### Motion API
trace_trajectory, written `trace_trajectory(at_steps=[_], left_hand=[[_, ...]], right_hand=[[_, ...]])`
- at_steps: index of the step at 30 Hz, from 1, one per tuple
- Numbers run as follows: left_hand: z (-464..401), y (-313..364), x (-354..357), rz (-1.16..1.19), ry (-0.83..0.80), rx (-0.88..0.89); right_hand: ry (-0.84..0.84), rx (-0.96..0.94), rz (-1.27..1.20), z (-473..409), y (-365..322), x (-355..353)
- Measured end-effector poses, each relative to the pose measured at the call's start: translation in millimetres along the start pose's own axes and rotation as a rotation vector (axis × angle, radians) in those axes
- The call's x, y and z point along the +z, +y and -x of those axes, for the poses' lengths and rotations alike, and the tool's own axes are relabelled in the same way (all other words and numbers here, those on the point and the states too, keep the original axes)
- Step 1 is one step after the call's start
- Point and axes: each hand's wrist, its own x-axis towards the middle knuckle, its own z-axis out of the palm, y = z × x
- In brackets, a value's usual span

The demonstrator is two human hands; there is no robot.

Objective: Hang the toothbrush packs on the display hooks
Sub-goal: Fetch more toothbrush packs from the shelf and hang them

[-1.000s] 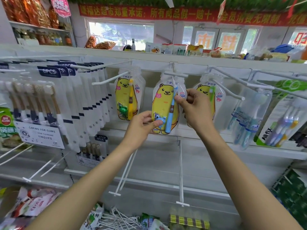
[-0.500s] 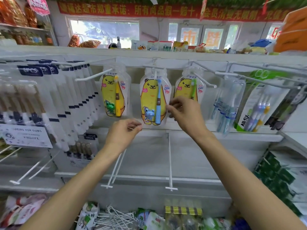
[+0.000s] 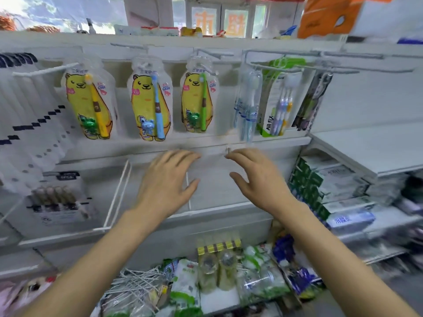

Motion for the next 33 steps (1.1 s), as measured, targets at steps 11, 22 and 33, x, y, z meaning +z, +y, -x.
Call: trace_trajectory(at_steps=[11, 22, 33], left_hand=[[-36, 137, 38, 0.096, -0.031, 0.231], [-85, 329, 100, 0.220, -0.072, 0.382], [-161, 508, 163, 0.297, -0.075, 0.491]], right_hand=[[-0.014, 0.188, 0.145, 114, 74, -71], [-0.018, 0.373, 0.222, 228, 209, -162], [-0.027, 0.499, 0.283, 313, 355, -251]])
